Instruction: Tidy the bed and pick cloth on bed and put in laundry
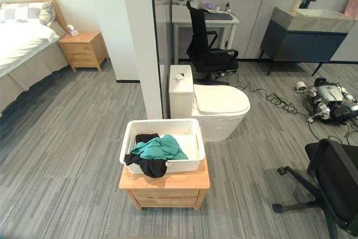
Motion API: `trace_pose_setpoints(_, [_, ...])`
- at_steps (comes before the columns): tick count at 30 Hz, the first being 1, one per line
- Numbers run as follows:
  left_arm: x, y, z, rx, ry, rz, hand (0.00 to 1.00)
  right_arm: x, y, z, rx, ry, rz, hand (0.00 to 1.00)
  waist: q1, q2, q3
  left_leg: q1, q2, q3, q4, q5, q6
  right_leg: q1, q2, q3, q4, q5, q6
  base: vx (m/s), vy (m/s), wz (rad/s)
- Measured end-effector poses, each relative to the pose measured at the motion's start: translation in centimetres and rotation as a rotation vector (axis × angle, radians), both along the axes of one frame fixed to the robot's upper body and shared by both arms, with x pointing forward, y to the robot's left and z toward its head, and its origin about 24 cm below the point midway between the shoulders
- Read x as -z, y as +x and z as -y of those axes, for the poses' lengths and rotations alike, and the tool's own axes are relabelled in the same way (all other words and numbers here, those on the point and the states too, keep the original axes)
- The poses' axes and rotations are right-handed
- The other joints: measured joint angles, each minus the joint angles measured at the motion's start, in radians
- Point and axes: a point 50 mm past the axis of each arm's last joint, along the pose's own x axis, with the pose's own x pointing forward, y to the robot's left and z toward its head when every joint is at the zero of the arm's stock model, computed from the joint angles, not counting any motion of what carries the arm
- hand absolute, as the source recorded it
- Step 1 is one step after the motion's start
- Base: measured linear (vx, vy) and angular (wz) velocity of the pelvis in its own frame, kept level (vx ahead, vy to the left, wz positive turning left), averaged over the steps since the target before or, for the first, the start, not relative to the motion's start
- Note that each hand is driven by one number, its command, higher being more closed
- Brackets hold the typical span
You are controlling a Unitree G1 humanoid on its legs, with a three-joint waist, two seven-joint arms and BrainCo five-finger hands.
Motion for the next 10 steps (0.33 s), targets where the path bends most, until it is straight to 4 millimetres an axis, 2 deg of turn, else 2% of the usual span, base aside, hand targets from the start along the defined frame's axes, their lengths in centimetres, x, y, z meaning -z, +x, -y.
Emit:
trace_pose_setpoints(5, [0.2, 1.2, 0.6, 0.057, -0.016, 0.012, 0.0, 0.0, 0.3, 0.0, -0.054, -0.019, 0.005, 0.0, 0.001, 0.004, 0.001, -0.001, -0.001, -0.002, 0.0, -0.001, -0.002, 0.003, -0.001, -0.002, -0.001, 0.0, 0.001, 0.01, -0.001, 0.0])
trace_pose_setpoints(10, [0.4, 1.6, 1.1, 0.033, -0.06, 0.008, 0.0, 0.1, 0.5, -0.3, -0.073, -0.017, -0.002, 0.0, 0.001, 0.004, 0.002, 0.001, -0.001, -0.004, 0.0, -0.001, -0.002, 0.006, -0.001, -0.005, -0.002, 0.0, 0.001, 0.0, 0.0, 0.0])
